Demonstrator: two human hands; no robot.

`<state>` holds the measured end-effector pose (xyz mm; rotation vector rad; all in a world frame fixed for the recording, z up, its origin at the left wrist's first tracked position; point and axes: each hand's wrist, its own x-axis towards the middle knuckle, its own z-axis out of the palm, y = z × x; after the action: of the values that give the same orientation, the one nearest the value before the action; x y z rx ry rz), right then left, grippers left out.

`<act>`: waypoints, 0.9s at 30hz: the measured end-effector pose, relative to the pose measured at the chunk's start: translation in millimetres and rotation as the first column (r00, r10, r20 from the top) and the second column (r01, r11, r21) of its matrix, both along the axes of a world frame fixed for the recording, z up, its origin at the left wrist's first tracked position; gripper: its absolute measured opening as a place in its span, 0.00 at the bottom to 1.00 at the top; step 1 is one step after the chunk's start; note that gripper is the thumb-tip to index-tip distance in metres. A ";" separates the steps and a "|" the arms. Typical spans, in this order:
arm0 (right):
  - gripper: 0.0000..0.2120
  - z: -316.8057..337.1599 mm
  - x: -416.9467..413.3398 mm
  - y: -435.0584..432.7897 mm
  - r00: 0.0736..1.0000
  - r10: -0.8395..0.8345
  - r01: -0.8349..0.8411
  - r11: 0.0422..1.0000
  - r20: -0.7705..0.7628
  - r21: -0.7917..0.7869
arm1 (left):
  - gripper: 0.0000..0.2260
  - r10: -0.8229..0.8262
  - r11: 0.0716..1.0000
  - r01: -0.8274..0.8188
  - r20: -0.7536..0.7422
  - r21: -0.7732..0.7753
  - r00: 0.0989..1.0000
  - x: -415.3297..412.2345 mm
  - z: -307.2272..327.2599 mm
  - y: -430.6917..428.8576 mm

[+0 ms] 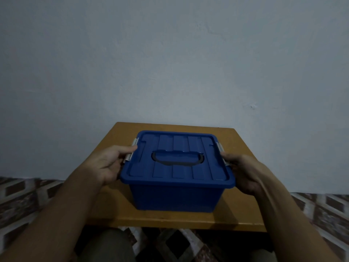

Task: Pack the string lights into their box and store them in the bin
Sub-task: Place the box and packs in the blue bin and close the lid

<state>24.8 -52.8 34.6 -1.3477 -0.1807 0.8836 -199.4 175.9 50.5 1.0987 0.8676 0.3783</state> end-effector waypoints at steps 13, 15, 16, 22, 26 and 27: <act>0.13 11.0 -19.1 9.8 0.954 -0.030 0.102 0.968 0.298 -0.229 | 0.12 0.071 0.982 -0.046 -0.131 0.185 0.989 7.5 -5.6 -4.1; 0.16 11.7 -21.7 10.6 0.894 0.022 0.138 0.936 0.447 -0.323 | 0.09 0.093 0.927 -0.021 -0.175 0.375 0.980 7.4 -5.4 -9.1; 0.17 11.8 -24.0 11.0 0.847 0.069 0.160 0.912 0.527 -0.378 | 0.10 0.112 0.862 0.015 -0.220 0.507 0.969 6.7 -5.5 -12.3; 0.09 12.8 -44.8 17.4 0.451 0.338 0.300 0.814 0.826 -0.497 | 0.17 0.117 0.392 0.309 -0.380 0.866 0.918 9.6 -4.3 -37.6; 0.21 16.3 -67.8 20.9 0.152 0.546 0.286 0.773 0.824 -0.566 | 0.27 0.067 0.239 0.471 -0.499 0.849 0.864 18.9 -4.3 -52.7; 0.23 14.8 -73.0 22.3 0.112 0.579 0.273 0.763 0.808 -0.585 | 0.26 0.056 0.211 0.503 -0.524 0.838 0.850 21.5 -5.1 -57.6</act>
<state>-48.2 -30.6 49.4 -2.4964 -1.2700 -0.0729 -177.9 118.3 45.4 2.6190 0.8045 0.4026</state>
